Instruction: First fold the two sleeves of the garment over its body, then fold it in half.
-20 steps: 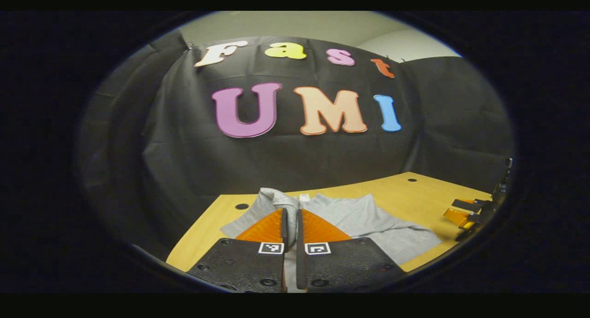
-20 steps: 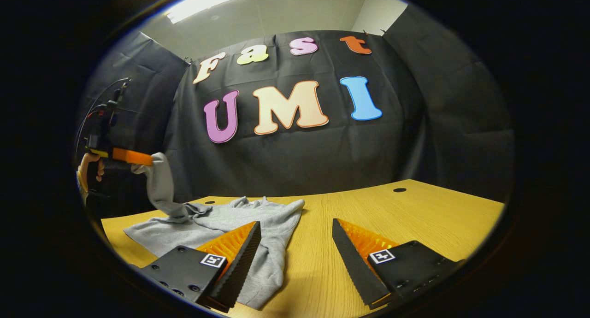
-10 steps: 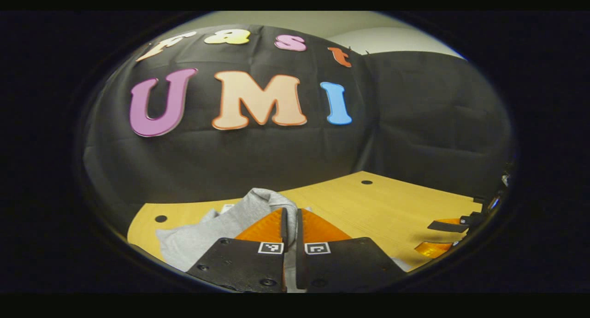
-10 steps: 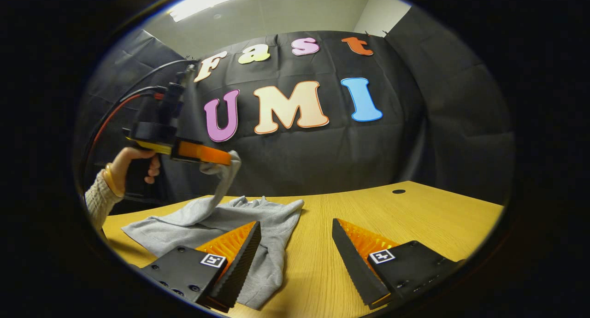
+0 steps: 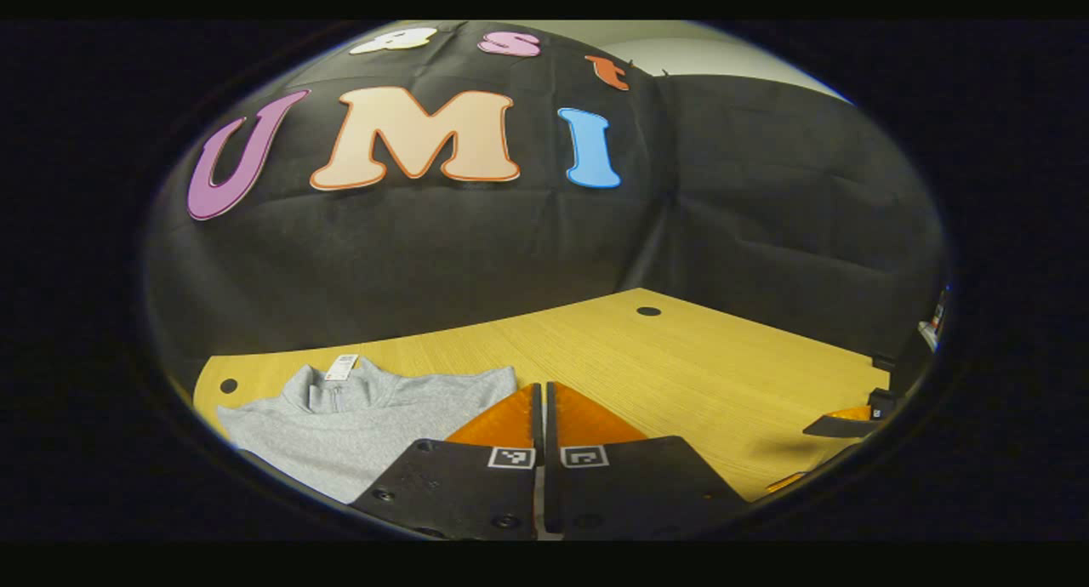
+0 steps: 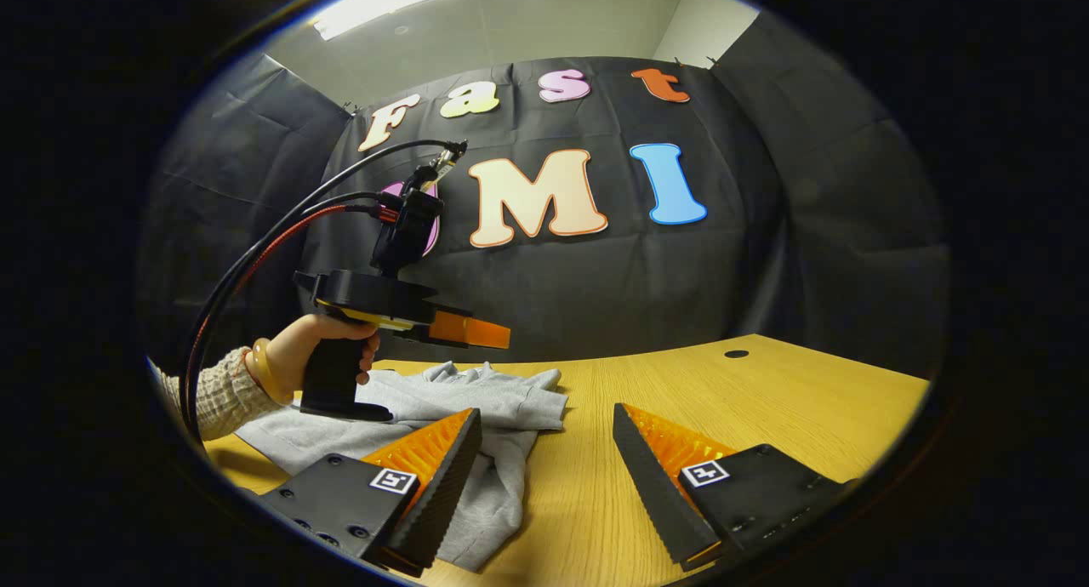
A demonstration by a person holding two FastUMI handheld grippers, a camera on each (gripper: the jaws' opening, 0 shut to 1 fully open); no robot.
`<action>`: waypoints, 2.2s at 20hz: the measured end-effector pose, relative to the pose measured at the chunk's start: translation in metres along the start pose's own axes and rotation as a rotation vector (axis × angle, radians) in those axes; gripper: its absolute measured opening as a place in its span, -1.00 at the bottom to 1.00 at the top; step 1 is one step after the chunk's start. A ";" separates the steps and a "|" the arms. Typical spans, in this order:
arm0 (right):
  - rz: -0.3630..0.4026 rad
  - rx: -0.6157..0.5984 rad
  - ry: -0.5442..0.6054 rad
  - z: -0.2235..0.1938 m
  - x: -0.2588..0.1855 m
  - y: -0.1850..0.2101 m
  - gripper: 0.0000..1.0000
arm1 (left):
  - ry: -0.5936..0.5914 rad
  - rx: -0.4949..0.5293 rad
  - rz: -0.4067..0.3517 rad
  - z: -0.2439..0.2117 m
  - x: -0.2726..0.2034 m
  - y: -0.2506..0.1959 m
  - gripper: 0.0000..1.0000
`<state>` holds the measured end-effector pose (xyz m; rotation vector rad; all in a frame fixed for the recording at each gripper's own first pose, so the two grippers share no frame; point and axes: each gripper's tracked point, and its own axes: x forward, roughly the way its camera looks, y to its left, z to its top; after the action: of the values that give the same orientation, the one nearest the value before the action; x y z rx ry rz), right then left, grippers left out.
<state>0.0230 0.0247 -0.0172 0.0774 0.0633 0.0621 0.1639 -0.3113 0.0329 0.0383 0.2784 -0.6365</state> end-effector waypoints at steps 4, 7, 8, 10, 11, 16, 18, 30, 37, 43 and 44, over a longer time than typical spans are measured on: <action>0.001 -0.002 0.001 0.001 0.000 -0.001 0.93 | -0.028 -0.008 0.063 -0.001 -0.037 0.034 -1.00; 0.005 0.001 0.002 -0.001 -0.001 -0.002 0.93 | -0.039 0.004 0.135 -0.010 -0.085 0.068 -1.00; 0.007 0.005 0.006 0.000 0.000 -0.002 0.93 | -0.038 0.016 0.166 -0.017 -0.105 0.081 -1.00; 0.013 0.020 0.023 -0.004 0.001 -0.002 0.93 | -0.032 0.022 0.215 -0.030 -0.144 0.102 -1.00; 0.023 0.032 0.044 -0.007 0.001 -0.001 0.93 | -0.025 0.019 0.238 -0.037 -0.163 0.111 -0.98; 0.063 0.044 0.058 0.010 -0.005 0.014 0.92 | 0.027 0.039 0.366 -0.081 -0.255 0.148 -0.78; 0.080 0.031 0.074 0.013 -0.008 0.022 0.93 | 0.059 0.030 0.392 -0.100 -0.280 0.153 -0.52; 0.229 -0.059 0.483 -0.071 -0.044 0.075 0.94 | 0.261 -0.114 0.379 -0.198 -0.345 0.133 0.57; 0.199 -0.132 0.643 -0.105 -0.051 0.068 0.94 | 0.331 -0.127 0.406 -0.226 -0.349 0.144 0.58; 0.186 -0.118 0.678 -0.113 -0.051 0.063 0.84 | 0.353 -0.148 0.407 -0.234 -0.351 0.146 0.58; 0.185 -0.112 0.686 -0.115 -0.051 0.063 0.94 | 0.354 -0.151 0.407 -0.235 -0.351 0.146 0.58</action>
<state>-0.0391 0.0929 -0.1231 -0.0532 0.7378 0.2756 -0.0768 0.0380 -0.1063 0.0605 0.6414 -0.1984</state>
